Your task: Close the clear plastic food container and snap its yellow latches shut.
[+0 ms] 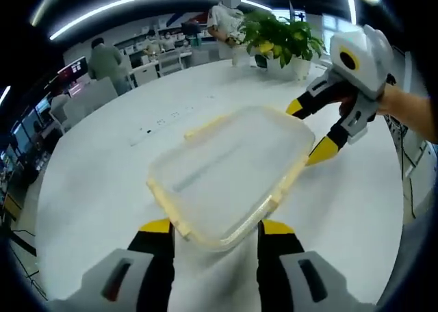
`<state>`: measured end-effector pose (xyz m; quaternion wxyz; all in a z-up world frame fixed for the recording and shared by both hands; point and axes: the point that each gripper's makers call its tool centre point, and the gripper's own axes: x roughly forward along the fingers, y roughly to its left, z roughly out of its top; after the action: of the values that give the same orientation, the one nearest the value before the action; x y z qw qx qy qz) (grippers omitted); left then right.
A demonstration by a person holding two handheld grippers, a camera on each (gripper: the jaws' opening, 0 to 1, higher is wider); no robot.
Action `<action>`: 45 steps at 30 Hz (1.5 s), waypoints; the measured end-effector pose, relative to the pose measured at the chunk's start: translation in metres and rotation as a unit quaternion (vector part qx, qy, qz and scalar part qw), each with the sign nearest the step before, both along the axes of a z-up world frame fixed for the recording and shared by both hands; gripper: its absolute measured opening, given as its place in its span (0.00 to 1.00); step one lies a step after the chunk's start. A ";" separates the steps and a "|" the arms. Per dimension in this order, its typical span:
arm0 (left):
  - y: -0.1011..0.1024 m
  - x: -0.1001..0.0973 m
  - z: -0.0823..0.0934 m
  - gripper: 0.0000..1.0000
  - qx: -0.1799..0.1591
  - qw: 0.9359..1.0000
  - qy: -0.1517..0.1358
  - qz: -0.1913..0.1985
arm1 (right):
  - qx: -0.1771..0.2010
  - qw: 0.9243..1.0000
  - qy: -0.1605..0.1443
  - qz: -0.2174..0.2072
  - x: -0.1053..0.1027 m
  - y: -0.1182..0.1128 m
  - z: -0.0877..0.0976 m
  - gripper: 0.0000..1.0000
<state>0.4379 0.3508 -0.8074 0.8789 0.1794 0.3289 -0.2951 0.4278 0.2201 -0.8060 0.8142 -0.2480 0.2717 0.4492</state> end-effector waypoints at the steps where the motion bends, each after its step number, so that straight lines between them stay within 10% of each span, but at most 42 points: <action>1: 0.001 0.003 0.000 0.42 0.000 1.000 -0.002 0.002 | 0.000 1.000 -0.002 -0.002 0.003 0.001 0.000 0.37; 30: 0.012 0.026 0.004 0.41 0.004 1.000 -0.018 0.007 | 0.004 1.000 -0.006 -0.016 0.022 0.009 0.002 0.40; 45: 0.006 -0.008 0.053 0.83 -0.091 0.993 -0.076 0.005 | 0.064 0.995 -0.015 -0.070 -0.004 -0.011 0.034 0.60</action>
<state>0.4303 0.3565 -0.7545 0.9155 0.1190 0.2333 -0.3053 0.4238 0.2088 -0.7721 0.8619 -0.1818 0.2470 0.4038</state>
